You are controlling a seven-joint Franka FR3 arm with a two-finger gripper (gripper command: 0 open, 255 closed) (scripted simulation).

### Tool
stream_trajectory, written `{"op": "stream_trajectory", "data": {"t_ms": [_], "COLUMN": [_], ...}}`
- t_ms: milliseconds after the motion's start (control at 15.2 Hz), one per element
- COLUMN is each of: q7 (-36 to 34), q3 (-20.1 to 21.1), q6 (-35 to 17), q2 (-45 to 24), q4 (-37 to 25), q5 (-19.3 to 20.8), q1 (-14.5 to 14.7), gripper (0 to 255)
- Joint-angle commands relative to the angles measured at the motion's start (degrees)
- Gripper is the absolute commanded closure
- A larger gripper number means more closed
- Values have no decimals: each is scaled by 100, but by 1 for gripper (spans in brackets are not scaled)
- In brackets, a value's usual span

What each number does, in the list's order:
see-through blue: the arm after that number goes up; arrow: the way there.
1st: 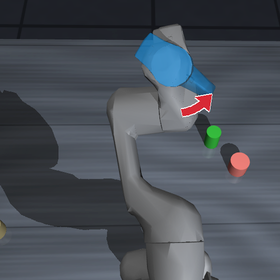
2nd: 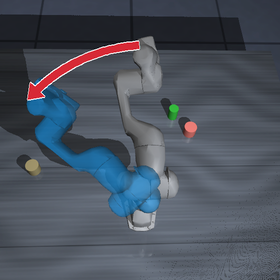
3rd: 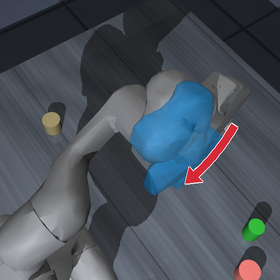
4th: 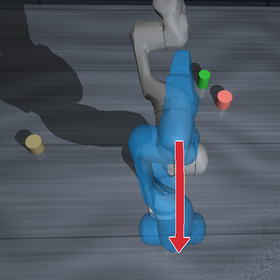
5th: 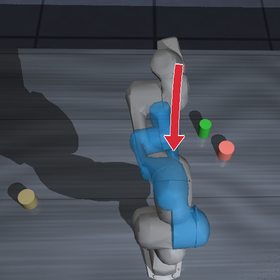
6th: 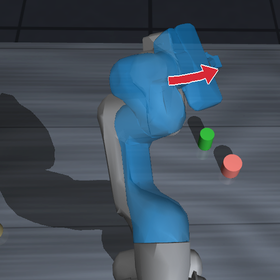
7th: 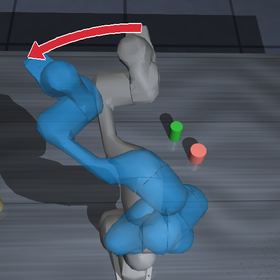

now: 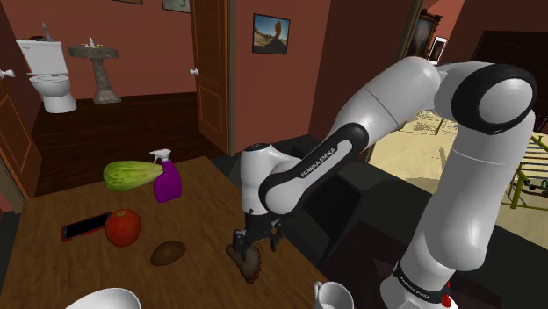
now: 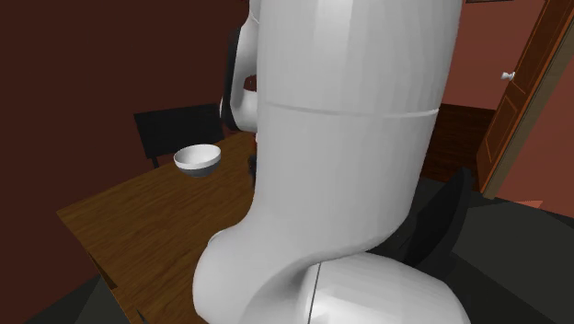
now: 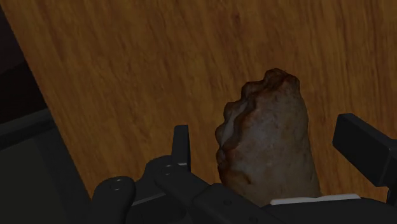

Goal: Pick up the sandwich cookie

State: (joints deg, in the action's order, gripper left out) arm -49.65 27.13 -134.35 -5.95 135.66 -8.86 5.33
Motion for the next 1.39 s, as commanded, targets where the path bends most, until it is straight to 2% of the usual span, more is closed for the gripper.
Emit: {"op": "stream_trajectory", "data": {"t_ms": [0, 528, 660, 726, 1320], "q7": [-362, -518, -517, -509, -518], "q3": [4, -140, -141, -141, -141], "q6": [-237, -807, -808, -810, -807], "q2": [-524, -1132, -1131, -1125, -1132], "q4": [-245, -243, -243, -233, -243], "q5": [168, 454, 453, 449, 454], "q1": [105, 237, 239, 233, 239], "gripper": [0, 0, 0, 255, 255]}}
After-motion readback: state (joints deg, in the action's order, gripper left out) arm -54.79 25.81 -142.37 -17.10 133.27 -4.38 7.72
